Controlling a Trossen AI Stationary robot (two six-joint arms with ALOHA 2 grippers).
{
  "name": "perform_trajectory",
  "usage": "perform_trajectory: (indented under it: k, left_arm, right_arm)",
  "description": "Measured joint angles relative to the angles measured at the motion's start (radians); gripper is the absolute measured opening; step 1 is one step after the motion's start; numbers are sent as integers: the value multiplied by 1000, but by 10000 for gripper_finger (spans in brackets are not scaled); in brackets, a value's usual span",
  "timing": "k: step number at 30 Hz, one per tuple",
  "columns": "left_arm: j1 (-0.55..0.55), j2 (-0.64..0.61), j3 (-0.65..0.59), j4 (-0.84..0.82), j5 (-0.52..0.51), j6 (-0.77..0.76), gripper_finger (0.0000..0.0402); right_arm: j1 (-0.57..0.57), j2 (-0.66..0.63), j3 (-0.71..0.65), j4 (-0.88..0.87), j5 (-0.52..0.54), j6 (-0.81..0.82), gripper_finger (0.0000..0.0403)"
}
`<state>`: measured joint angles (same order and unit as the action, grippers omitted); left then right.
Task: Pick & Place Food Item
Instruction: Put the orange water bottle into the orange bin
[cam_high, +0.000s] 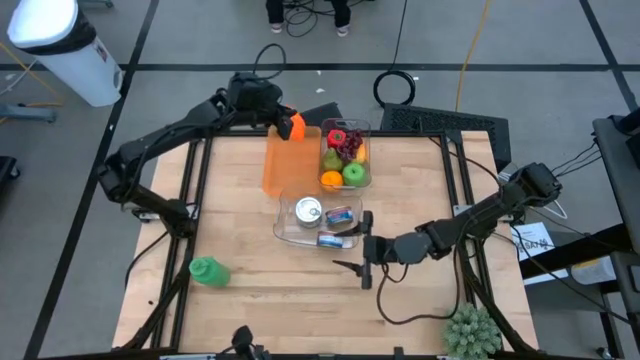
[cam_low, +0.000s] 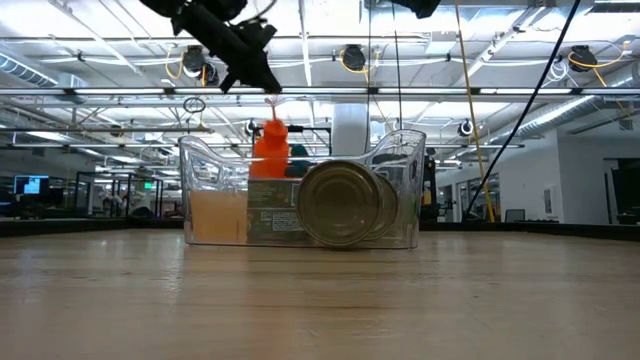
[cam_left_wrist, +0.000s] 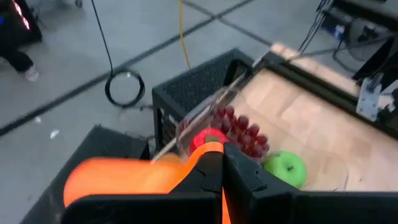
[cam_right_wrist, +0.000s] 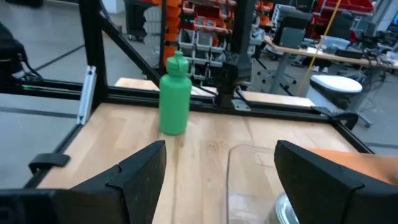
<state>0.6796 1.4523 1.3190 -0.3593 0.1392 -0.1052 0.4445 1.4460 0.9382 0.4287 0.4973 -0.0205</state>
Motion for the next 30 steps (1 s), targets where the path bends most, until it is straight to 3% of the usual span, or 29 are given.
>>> perform_trajectory:
  k: [11,30]
  left_arm:
    - [-14,-68,0,2,12,-26,1]
    - [-34,98,0,74,70,-87,1]
  right_arm:
    - [-39,0,0,-23,-1,14,281]
    - [-40,0,0,-23,-1,9,281]
